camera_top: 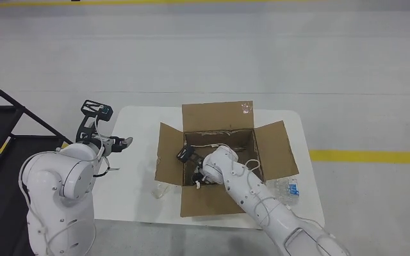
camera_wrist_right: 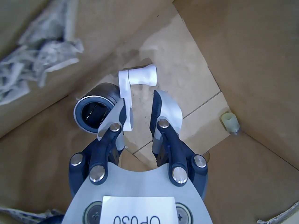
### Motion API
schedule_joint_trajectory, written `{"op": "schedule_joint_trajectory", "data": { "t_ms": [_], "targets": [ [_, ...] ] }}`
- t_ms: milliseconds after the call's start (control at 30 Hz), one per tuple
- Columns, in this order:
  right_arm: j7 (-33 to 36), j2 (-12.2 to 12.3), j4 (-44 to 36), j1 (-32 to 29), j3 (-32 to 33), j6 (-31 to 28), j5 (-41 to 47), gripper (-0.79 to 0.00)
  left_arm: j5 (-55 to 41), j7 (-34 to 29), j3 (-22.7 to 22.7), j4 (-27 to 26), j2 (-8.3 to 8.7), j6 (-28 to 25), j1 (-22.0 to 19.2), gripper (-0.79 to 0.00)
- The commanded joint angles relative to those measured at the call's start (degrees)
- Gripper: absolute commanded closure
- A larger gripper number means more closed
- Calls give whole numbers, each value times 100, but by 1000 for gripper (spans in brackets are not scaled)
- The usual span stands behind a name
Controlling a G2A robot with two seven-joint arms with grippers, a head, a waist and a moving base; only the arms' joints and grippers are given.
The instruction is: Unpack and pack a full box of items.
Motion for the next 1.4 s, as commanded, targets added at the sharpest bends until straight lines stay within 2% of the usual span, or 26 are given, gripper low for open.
{"op": "schedule_joint_trajectory", "data": {
  "t_ms": [0,600,1033,1367],
  "targets": [
    [15,-33,187,94,-18,7,59,-246,0,0,0,0,0,0,0,-785],
    [32,-234,1031,395,-165,-204,500,-262,0,0,0,0,0,0,0,-785],
    [150,-193,750,308,-57,-297,636,-271,0,0,0,0,0,0,0,-785],
    [182,-217,1067,361,-122,-230,557,-274,0,0,0,0,0,0,0,-785]
  ]
}}
